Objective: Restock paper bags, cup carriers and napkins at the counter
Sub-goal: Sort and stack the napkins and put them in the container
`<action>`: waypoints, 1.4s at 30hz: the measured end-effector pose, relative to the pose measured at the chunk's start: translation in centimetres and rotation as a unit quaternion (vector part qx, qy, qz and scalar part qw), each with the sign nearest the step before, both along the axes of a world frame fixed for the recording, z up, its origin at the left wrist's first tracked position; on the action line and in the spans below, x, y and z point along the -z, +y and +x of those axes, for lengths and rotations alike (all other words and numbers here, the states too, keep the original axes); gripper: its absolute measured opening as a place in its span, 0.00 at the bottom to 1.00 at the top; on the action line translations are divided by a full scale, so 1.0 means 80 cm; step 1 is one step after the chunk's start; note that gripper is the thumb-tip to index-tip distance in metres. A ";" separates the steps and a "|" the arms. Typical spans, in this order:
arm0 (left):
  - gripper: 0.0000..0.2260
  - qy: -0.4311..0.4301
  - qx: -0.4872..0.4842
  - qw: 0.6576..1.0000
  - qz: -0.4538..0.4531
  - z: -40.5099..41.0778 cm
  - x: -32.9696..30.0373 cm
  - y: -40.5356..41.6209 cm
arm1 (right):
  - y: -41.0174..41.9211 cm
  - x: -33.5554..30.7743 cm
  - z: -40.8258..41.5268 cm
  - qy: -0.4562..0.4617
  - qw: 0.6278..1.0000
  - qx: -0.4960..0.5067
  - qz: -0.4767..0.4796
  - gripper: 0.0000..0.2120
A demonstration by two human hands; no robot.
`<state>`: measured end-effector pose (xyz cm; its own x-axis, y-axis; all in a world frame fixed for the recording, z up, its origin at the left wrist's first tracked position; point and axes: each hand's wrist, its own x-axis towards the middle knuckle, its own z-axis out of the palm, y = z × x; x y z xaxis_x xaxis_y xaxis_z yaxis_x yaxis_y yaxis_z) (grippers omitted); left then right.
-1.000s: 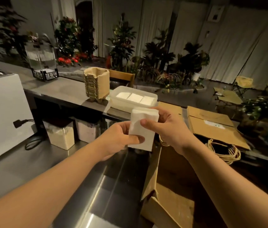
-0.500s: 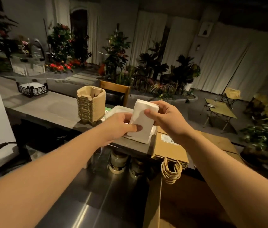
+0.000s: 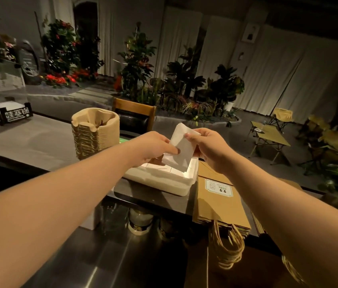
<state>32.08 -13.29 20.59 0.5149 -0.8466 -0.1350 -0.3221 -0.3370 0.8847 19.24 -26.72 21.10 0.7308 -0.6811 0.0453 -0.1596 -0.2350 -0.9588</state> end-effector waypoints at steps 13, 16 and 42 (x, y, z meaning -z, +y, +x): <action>0.13 0.109 -0.111 0.987 0.031 0.074 0.012 0.026 | 0.025 0.025 0.082 0.071 0.979 -0.064 0.178 0.18; 0.15 0.088 -0.134 0.987 0.020 0.081 0.014 0.034 | 0.030 0.030 0.100 0.084 0.976 -0.044 0.197 0.17; 0.23 -0.348 -0.044 0.935 0.046 0.081 0.042 0.043 | 0.055 0.026 0.133 0.218 0.976 0.017 0.019 0.07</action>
<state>38.53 -9.88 17.19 0.5718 -0.7985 0.1881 -0.7769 -0.4533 0.4370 29.87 -22.29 19.02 0.6514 -0.7009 -0.2904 -0.5608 -0.1871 -0.8065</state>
